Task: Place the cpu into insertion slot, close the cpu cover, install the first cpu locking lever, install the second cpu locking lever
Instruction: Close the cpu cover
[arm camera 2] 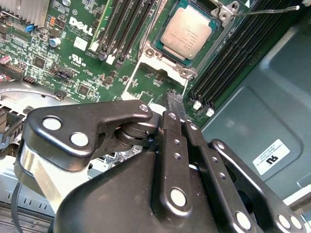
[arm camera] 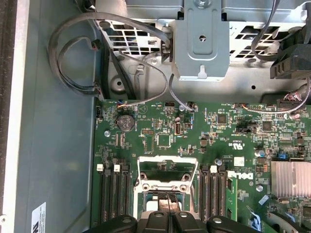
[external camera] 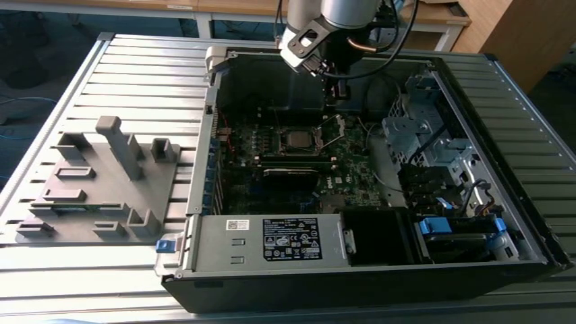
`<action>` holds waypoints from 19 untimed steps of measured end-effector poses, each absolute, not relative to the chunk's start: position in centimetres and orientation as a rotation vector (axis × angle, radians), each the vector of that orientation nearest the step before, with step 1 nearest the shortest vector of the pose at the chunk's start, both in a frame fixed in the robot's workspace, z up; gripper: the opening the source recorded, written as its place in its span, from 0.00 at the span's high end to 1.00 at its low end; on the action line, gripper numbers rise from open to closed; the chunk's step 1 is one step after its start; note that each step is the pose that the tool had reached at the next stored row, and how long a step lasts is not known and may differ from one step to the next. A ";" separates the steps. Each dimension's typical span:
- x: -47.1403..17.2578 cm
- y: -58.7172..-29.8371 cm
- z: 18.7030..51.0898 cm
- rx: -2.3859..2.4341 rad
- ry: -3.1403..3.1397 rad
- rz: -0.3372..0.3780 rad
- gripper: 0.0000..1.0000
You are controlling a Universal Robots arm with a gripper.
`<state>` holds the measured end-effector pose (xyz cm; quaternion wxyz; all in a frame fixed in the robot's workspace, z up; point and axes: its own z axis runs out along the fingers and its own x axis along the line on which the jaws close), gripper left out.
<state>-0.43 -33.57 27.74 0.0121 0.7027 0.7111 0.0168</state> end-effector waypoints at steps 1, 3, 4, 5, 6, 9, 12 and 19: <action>-0.4 -33.6 27.7 2.191 2.217 0.052 0.89; -0.4 -33.6 27.7 2.191 2.217 0.053 0.89; -0.4 -33.6 27.7 2.191 2.217 0.053 0.89; -0.4 -33.6 27.7 2.193 2.215 0.053 0.89; -0.4 -33.6 27.7 2.196 2.212 0.052 0.89; -0.3 -33.6 27.7 2.206 2.202 0.052 0.89; -0.1 -33.6 27.7 2.213 2.194 0.052 0.89; 0.3 -33.6 27.7 2.223 2.184 0.052 0.89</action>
